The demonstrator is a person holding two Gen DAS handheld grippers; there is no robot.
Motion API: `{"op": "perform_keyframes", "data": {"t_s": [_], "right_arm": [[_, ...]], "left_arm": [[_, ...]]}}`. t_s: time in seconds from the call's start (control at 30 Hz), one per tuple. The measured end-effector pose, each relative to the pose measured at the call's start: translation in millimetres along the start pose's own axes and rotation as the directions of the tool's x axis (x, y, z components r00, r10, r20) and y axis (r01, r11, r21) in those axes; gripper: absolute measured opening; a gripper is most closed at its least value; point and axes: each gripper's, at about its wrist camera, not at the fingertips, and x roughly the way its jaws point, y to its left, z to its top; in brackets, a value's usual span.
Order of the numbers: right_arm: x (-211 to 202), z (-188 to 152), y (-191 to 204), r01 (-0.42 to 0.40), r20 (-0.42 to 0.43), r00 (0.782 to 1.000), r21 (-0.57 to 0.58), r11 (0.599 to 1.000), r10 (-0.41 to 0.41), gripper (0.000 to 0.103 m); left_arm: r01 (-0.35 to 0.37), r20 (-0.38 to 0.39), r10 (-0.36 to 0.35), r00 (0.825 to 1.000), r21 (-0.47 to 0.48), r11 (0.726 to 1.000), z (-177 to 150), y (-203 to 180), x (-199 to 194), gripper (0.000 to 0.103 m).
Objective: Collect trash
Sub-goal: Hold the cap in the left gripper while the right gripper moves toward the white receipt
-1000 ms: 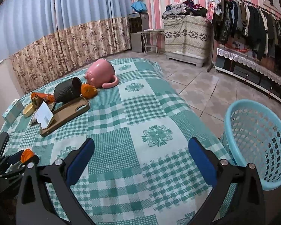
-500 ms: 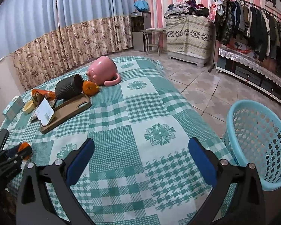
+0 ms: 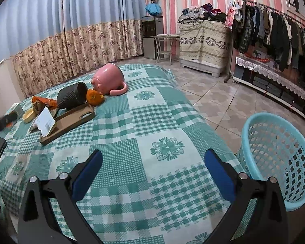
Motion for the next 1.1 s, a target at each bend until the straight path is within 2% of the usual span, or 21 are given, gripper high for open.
{"op": "perform_keyframes", "data": {"t_s": [0.13,0.37,0.63,0.8,0.97,1.1], "right_arm": [[1.0,0.2,1.4,0.010,0.012,1.000,-0.009,1.000,-0.010,0.098],[8.8,-2.6,11.8,0.025,0.003,1.000,-0.050,0.998,-0.025,0.098],[9.5,-6.0,20.6,0.031,0.005,1.000,-0.084,0.996,-0.031,0.098],[10.7,-6.6,19.5,0.030,-0.005,1.000,-0.070,0.997,-0.031,0.098],[11.9,-6.9,22.1,0.030,-0.009,1.000,-0.070,0.997,-0.030,0.099],[11.7,-6.2,23.8,0.031,-0.001,1.000,-0.078,0.996,-0.031,0.099]], "left_arm": [[-0.033,0.035,0.034,0.999,-0.006,0.999,5.7,6.1,0.7,0.039],[-0.027,-0.004,0.026,1.000,-0.065,0.998,-6.2,27.9,6.8,0.039],[-0.042,0.002,0.043,0.999,-0.122,0.992,-5.1,50.2,-1.5,0.039],[-0.090,0.028,0.093,0.995,-0.086,0.992,-2.5,51.6,-8.3,0.039],[-0.087,0.052,0.091,0.994,-0.083,0.993,2.4,57.2,-15.6,0.039],[-0.110,0.053,0.113,0.992,-0.061,0.992,6.5,60.9,-11.9,0.039]]}}
